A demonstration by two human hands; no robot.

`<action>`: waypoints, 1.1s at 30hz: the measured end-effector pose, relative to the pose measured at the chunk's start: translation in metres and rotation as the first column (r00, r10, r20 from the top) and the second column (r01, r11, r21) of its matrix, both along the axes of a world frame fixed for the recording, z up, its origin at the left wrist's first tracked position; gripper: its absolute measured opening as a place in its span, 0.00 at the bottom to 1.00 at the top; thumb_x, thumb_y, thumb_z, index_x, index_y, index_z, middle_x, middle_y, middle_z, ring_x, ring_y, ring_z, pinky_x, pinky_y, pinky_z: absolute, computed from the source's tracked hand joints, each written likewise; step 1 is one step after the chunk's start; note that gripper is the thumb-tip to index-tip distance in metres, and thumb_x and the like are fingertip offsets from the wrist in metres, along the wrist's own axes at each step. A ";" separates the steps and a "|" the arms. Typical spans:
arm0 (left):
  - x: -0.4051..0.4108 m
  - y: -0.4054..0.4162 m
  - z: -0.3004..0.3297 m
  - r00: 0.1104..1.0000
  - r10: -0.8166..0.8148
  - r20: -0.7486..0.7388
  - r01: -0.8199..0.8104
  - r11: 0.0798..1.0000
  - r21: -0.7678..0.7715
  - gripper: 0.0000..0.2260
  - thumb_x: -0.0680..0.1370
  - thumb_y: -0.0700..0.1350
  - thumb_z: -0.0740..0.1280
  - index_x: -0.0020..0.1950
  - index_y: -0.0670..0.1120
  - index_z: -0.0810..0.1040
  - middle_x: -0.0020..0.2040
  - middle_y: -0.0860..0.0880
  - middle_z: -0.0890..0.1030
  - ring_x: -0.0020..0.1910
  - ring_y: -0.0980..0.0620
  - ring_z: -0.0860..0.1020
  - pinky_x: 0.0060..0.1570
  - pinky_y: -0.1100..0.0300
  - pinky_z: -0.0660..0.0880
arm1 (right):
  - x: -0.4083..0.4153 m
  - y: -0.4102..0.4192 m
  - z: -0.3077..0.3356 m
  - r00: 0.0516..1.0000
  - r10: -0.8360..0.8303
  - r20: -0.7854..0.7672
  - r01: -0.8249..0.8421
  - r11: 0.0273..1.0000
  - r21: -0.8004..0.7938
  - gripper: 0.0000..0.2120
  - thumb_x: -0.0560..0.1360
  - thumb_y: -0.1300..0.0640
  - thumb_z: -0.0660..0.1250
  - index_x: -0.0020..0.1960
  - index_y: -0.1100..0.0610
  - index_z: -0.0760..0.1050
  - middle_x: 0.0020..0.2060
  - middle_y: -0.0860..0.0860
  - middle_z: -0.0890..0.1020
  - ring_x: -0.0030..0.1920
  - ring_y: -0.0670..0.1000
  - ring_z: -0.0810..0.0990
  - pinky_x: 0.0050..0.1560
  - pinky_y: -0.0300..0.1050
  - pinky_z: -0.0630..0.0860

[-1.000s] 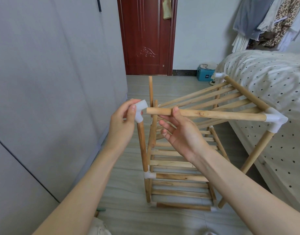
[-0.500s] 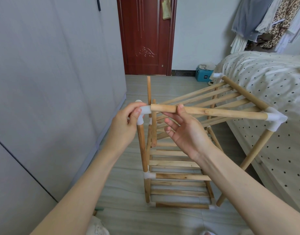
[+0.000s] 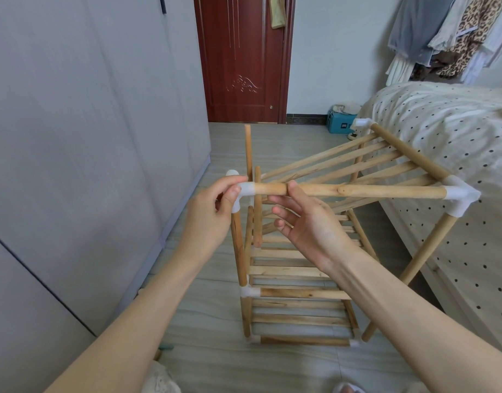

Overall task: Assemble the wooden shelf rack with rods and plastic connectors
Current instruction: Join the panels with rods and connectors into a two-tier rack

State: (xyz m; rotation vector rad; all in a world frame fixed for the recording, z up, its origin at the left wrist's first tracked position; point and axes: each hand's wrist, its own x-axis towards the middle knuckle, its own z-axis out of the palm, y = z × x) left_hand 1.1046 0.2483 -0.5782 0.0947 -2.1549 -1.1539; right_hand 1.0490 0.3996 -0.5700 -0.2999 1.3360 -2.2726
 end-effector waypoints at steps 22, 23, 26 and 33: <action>-0.022 0.063 0.003 0.944 -0.224 0.241 0.164 0.956 0.245 0.09 0.77 0.62 0.58 0.53 0.62 0.70 0.47 0.52 0.79 0.42 0.57 0.76 0.47 0.56 0.75 | -0.017 0.052 -0.003 0.959 -0.276 -0.066 0.282 0.952 0.115 0.17 0.77 0.43 0.60 0.36 0.54 0.66 0.32 0.55 0.69 0.32 0.49 0.67 0.38 0.43 0.66; -0.025 0.067 0.004 0.938 -0.231 0.260 0.156 0.947 0.279 0.09 0.76 0.64 0.58 0.50 0.62 0.71 0.48 0.53 0.78 0.43 0.57 0.76 0.47 0.57 0.74 | -0.014 0.054 -0.003 0.959 -0.263 -0.108 0.278 0.944 0.177 0.18 0.76 0.43 0.62 0.35 0.54 0.66 0.29 0.53 0.67 0.31 0.48 0.66 0.37 0.43 0.65; -0.032 0.079 0.009 0.941 -0.243 0.234 0.164 0.936 0.310 0.12 0.76 0.63 0.59 0.46 0.57 0.74 0.44 0.55 0.78 0.41 0.63 0.76 0.44 0.61 0.72 | -0.007 0.054 -0.002 0.951 -0.240 -0.193 0.289 0.913 0.289 0.20 0.74 0.40 0.63 0.35 0.55 0.68 0.27 0.49 0.65 0.28 0.46 0.63 0.33 0.42 0.62; -0.035 0.100 0.008 0.932 -0.281 0.229 0.219 0.940 0.262 0.12 0.81 0.53 0.52 0.39 0.52 0.64 0.34 0.54 0.67 0.27 0.68 0.68 0.34 0.63 0.63 | 0.000 0.052 -0.008 0.904 -0.242 -0.352 0.365 0.867 0.340 0.20 0.78 0.43 0.58 0.34 0.55 0.67 0.22 0.45 0.65 0.23 0.43 0.64 0.30 0.36 0.64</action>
